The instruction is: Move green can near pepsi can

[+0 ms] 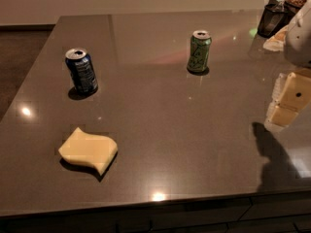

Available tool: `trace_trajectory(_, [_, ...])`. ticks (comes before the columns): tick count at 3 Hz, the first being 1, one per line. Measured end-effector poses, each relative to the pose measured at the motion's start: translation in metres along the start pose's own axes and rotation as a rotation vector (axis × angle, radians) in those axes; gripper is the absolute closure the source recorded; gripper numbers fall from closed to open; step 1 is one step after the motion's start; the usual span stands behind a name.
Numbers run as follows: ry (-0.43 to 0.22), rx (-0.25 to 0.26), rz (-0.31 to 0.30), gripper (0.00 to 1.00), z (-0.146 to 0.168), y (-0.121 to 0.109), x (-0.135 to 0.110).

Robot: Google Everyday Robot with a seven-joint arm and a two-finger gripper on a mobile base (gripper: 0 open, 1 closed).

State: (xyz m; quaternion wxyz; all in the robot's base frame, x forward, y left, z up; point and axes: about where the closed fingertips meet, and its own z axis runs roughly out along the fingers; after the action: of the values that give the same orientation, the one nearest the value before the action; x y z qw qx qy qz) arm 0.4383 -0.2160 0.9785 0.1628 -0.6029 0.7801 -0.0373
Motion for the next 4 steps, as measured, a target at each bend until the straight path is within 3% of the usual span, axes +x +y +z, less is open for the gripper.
trace_trajectory(1, [0.000,0.000,0.000,0.00,0.000,0.000,0.000])
trace_trajectory(3, [-0.056,0.079,0.063,0.00,0.019,-0.071,-0.028])
trace_trajectory(4, [-0.090,0.117,0.127,0.00,0.038,-0.113,-0.042])
